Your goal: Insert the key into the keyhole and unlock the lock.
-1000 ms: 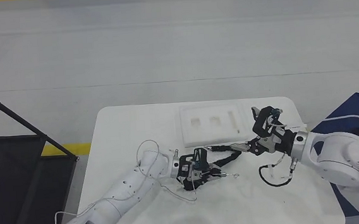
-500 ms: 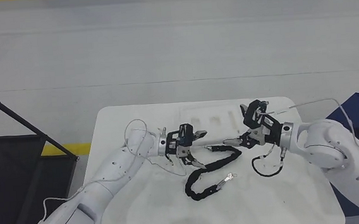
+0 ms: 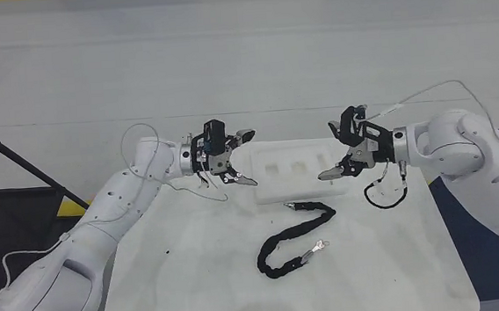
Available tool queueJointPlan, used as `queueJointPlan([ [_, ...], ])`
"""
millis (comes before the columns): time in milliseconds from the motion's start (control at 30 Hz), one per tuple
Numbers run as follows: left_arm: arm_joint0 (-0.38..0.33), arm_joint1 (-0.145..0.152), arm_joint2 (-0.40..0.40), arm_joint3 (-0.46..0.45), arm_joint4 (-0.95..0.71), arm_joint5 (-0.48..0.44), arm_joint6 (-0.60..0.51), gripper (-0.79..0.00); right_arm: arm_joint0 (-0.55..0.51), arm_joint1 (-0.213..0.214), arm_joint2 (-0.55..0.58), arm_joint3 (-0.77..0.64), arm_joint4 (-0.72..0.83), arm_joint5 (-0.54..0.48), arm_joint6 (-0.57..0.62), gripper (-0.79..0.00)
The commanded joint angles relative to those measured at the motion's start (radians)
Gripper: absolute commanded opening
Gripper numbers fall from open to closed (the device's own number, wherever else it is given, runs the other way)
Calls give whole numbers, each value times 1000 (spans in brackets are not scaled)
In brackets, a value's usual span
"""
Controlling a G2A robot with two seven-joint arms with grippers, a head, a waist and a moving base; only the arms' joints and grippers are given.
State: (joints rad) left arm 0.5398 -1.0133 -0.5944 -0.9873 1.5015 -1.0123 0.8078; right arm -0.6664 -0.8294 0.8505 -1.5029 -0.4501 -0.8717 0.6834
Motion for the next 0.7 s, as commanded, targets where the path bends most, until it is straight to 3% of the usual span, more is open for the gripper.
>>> queueJointPlan([
  [0, -57, 30, 47, 8, -60, 0, 0, 0, 26, -1, -3, 12, 29, -13, 44, 0],
  [167, -179, 88, 152, 20, -194, 0, 0, 0, 66, -5, -9, 30, 100, -39, 96, 0],
  [367, -293, 135, 248, 47, -311, 0, 0, 0, 103, -13, -21, 41, 98, -27, 120, 0],
  [467, -327, 147, 279, 54, -345, 0, 0, 0, 117, -18, -26, 56, 104, -20, 118, 0],
  [667, -328, 148, 280, 54, -345, 0, 0, 0, 117, -18, -26, 56, 105, -19, 118, -1],
])
